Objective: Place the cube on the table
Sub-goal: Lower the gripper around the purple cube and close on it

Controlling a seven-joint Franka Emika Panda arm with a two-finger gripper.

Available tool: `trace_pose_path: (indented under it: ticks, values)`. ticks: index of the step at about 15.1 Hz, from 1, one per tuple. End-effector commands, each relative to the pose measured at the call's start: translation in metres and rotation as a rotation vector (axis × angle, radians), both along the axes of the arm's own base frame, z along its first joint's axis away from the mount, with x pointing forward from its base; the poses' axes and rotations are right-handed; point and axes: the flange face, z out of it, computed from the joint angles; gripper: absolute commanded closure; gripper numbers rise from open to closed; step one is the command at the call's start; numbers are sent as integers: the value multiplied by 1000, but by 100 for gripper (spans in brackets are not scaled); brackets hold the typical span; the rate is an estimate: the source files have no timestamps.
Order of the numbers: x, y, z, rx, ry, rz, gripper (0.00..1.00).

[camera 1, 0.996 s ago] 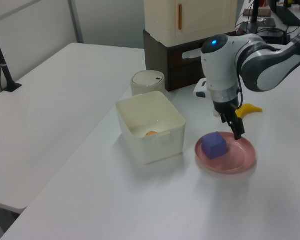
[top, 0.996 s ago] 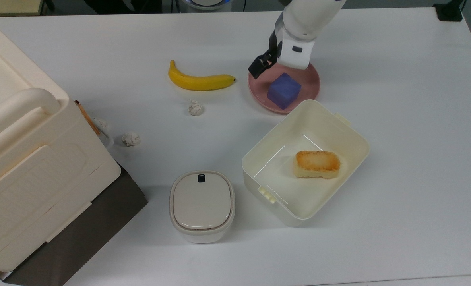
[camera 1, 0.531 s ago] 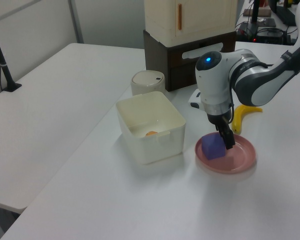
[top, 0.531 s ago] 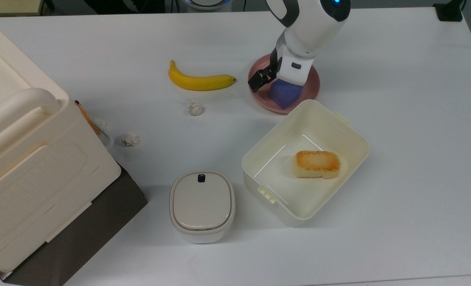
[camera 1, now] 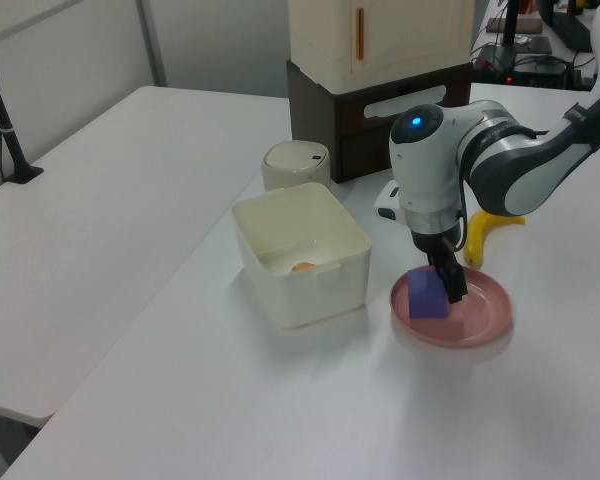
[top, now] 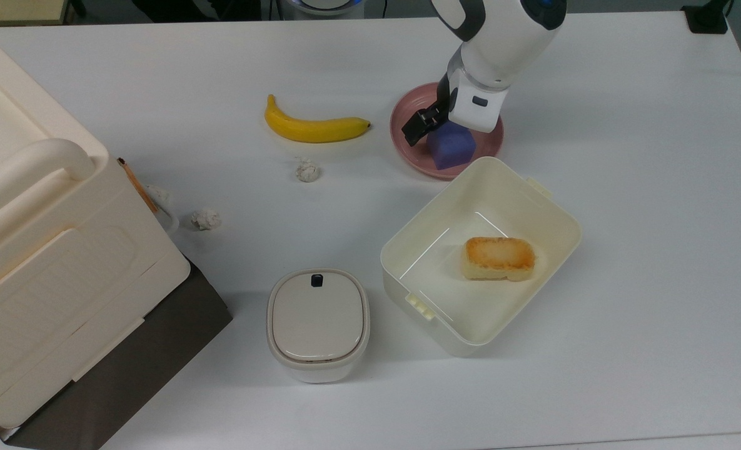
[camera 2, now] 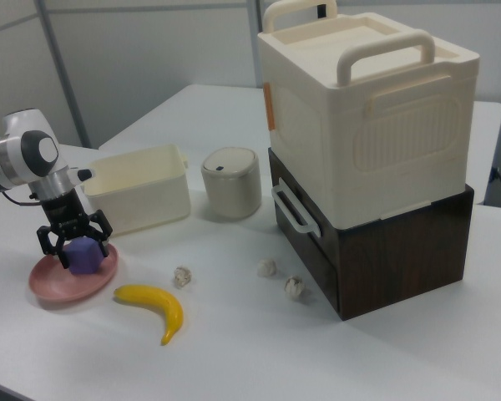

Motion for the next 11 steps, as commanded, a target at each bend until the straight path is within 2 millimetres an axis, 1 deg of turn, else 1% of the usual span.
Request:
trace_pose_path:
  ticks: [1, 2, 4, 6, 8, 9, 11]
  values:
    - [-1, 5, 2, -8, -10, -15, 0]
    - [-1, 5, 2, -8, -8, -17, 0]
    - [-10, 17, 0, 11, 15, -39, 0]
    - [-12, 17, 3, 19, 33, -61, 0]
    - [-10, 21, 11, 78, 49, -117, 0]
    - [-5, 23, 18, 100, 44, -140, 0]
    - [-2, 21, 20, 105, 34, -181, 0]
